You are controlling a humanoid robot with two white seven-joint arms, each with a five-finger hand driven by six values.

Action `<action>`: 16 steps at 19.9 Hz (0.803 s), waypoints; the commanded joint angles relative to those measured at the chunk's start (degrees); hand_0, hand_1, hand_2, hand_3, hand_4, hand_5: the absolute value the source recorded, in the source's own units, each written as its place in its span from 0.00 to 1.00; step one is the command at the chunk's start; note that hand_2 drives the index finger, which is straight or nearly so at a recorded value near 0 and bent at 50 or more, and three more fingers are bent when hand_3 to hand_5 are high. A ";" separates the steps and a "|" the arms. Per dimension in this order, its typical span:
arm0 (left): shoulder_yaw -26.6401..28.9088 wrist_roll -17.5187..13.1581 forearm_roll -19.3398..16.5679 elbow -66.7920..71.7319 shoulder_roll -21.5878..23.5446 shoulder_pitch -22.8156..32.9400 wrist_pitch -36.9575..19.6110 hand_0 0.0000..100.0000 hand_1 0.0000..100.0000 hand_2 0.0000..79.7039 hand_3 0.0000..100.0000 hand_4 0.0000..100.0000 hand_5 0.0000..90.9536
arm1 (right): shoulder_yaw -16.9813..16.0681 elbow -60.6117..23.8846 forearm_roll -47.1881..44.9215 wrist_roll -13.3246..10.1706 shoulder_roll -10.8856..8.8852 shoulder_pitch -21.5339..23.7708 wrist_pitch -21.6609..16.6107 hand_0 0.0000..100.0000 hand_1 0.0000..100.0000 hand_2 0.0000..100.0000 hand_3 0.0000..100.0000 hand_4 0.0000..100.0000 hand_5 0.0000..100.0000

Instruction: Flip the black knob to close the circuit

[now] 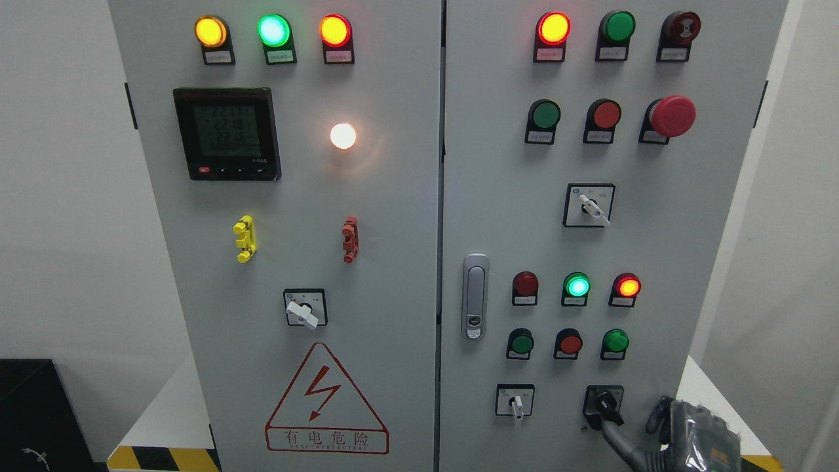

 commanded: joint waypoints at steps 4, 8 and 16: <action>-1.14 0.29 -1.14 1.23 0.00 0.00 0.03 0.00 0.00 0.00 0.00 0.00 0.00 | -0.09 -0.35 -0.11 -0.26 0.00 -0.13 -0.44 0.00 0.30 0.74 0.90 0.72 0.73; -1.14 0.29 -1.23 1.23 0.00 0.00 0.03 0.00 0.00 0.00 0.00 0.00 0.00 | 0.35 -0.61 -0.46 -0.35 0.00 0.04 -0.61 0.00 0.30 0.74 0.90 0.72 0.73; -1.14 0.29 -1.14 1.23 0.00 0.00 0.03 0.00 0.00 0.00 0.00 0.00 0.00 | 3.42 -0.88 -0.46 -0.52 0.00 1.36 -0.61 0.00 0.30 0.74 0.90 0.72 0.74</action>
